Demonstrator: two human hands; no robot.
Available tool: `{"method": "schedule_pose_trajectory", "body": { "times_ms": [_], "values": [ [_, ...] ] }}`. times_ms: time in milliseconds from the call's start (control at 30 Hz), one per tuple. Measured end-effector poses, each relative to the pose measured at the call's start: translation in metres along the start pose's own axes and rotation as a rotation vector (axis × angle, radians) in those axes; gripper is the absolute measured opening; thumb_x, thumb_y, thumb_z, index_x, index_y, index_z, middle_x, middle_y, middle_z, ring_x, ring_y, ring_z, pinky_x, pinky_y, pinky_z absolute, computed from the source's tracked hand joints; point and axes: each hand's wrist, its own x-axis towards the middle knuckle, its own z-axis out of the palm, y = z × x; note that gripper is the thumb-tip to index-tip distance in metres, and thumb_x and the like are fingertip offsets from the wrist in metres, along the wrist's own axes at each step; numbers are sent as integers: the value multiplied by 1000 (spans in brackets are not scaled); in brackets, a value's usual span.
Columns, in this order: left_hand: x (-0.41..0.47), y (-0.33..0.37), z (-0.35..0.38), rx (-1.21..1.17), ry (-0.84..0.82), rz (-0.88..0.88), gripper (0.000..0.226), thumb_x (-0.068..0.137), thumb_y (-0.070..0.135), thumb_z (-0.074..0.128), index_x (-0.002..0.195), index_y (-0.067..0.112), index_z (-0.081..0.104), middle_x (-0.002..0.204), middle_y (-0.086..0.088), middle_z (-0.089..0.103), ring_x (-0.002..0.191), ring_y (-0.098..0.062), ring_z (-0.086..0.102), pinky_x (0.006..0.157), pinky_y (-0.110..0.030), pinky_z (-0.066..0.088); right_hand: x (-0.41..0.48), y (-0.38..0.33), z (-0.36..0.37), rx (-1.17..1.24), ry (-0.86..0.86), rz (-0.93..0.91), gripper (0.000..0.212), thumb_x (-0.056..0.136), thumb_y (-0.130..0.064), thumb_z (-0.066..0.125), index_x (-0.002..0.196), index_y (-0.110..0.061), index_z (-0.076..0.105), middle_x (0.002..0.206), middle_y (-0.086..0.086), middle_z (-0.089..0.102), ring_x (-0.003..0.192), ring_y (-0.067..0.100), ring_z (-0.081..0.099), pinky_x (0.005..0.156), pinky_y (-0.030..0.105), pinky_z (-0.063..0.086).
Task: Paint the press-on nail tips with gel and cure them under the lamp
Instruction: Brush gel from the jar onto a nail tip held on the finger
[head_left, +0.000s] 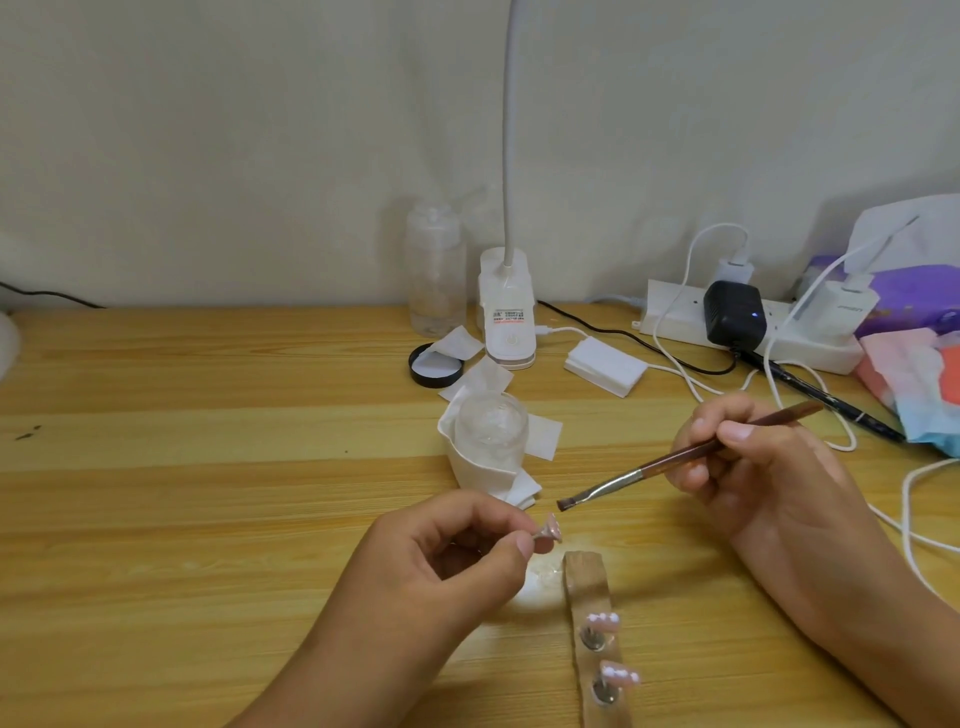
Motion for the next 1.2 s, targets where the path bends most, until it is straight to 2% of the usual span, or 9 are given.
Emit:
{"method": "schedule_pose_trajectory", "body": {
  "times_ms": [133, 233, 333, 433, 533, 667, 833, 1000, 1200],
  "values": [
    [0, -1, -1, 13, 6, 0, 27, 53, 49, 66, 73, 33, 75, 81, 4, 77, 75, -9, 63, 63, -14, 47, -1, 2, 2, -48, -44, -11, 23, 78, -15, 50, 67, -20, 69, 67, 2, 58, 60, 11, 57, 59, 19, 50],
    [0, -1, -1, 13, 6, -5, 26, 54, 50, 65, 74, 34, 75, 83, 6, 77, 77, -8, 65, 66, -13, 48, -1, 3, 2, -68, -25, -16, 23, 79, -16, 51, 68, -22, 70, 69, 1, 60, 63, 11, 59, 62, 18, 52],
    [0, -1, -1, 3, 28, -10, 27, 54, 49, 70, 74, 33, 77, 83, 1, 77, 82, -14, 71, 70, -15, 51, 1, 3, 0, -33, 10, -20, 23, 80, -16, 51, 72, -23, 72, 72, 1, 62, 65, 11, 61, 64, 19, 53],
    [0, 2, 0, -23, 43, -29, 23, 61, 42, 89, 78, 31, 78, 85, 2, 77, 84, -9, 72, 69, -12, 52, 2, 3, -1, 73, 19, 2, 22, 79, -15, 52, 77, -22, 73, 73, 1, 61, 66, 10, 61, 63, 20, 53],
    [0, 4, 0, -24, 30, -27, 26, 59, 32, 91, 82, 29, 78, 82, 2, 76, 76, -4, 69, 64, -10, 49, 4, 1, -2, 149, 38, 9, 13, 74, -16, 63, 80, -20, 73, 74, -1, 61, 67, 9, 61, 67, 21, 54],
    [1, 3, 0, -47, 15, -4, 14, 66, 24, 76, 80, 26, 75, 80, 3, 75, 75, -5, 69, 64, -11, 49, 4, -3, -1, 155, 57, 10, 16, 65, -25, 71, 79, -19, 73, 71, -2, 59, 67, 8, 60, 68, 21, 54],
    [-1, 1, -1, -23, -12, 20, 23, 60, 43, 71, 79, 31, 74, 80, 2, 75, 77, -4, 68, 67, -13, 49, -2, -5, 2, 102, 16, 46, 11, 73, -21, 60, 72, -17, 71, 69, 1, 56, 62, 10, 58, 63, 21, 53],
    [0, -3, -2, -8, -18, 37, 22, 62, 45, 69, 80, 32, 73, 79, 3, 74, 78, -7, 67, 71, -16, 50, -2, -4, 5, 75, 4, 46, 21, 75, -16, 50, 67, -17, 69, 70, 3, 57, 59, 11, 57, 58, 20, 51],
    [0, -4, -2, -13, -21, 44, 19, 63, 44, 68, 78, 34, 73, 75, 5, 72, 75, -5, 66, 69, -16, 50, -1, -1, 4, 37, -18, 29, 22, 75, -14, 48, 66, -18, 69, 69, 4, 57, 60, 12, 57, 58, 19, 51]
  ]
}}
